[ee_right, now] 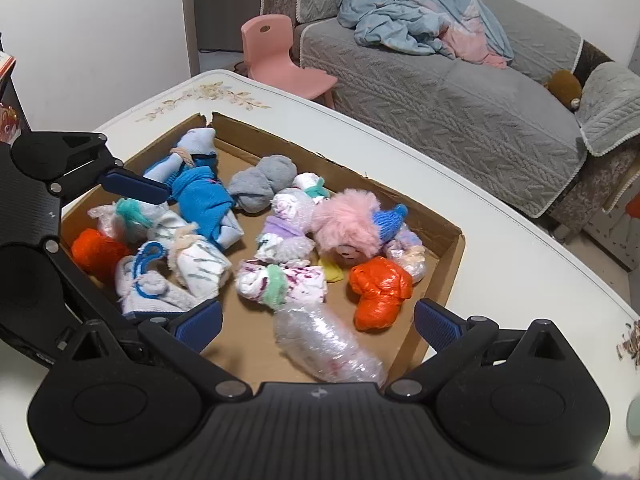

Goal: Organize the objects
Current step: 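Move both open tools back to the last bundles on the table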

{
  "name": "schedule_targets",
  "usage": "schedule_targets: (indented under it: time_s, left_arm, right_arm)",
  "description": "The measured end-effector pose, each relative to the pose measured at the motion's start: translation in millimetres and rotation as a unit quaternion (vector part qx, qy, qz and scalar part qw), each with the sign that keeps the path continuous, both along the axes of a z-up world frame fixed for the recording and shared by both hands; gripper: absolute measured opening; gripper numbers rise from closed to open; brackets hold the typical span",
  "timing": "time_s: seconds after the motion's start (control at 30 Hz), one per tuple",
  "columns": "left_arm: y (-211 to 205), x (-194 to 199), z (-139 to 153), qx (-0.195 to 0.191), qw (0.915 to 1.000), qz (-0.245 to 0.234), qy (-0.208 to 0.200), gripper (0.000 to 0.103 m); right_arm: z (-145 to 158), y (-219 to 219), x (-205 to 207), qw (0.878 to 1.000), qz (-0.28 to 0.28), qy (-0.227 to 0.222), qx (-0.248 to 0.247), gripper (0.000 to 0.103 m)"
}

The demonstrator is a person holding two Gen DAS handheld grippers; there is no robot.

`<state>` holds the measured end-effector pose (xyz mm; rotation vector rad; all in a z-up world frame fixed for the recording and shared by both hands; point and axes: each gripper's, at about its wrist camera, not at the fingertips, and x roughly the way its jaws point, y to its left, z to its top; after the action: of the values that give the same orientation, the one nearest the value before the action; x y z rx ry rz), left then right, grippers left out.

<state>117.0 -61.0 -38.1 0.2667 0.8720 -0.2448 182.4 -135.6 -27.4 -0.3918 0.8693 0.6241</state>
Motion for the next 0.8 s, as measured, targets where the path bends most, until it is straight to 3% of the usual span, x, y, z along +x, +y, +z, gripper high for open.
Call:
schedule_targets:
  time_s: [0.3, 0.53, 0.8]
  left_arm:
    - [38.3, -35.7, 13.2, -0.026, 0.9975, 0.063, -0.019, 0.102]
    - [70.4, -79.0, 9.7, -0.063, 0.9911, 0.114, -0.026, 0.102]
    - [74.9, -127.0, -4.0, -0.095, 0.9842, 0.144, -0.040, 0.102]
  right_arm:
    - [8.8, -0.3, -27.5, 0.999, -0.029, -0.003, 0.020, 0.102]
    - [6.6, -5.5, -52.9, 0.996, -0.072, -0.002, 0.048, 0.102]
    - [-3.4, -10.8, -82.7, 0.990, -0.110, 0.010, 0.086, 0.102]
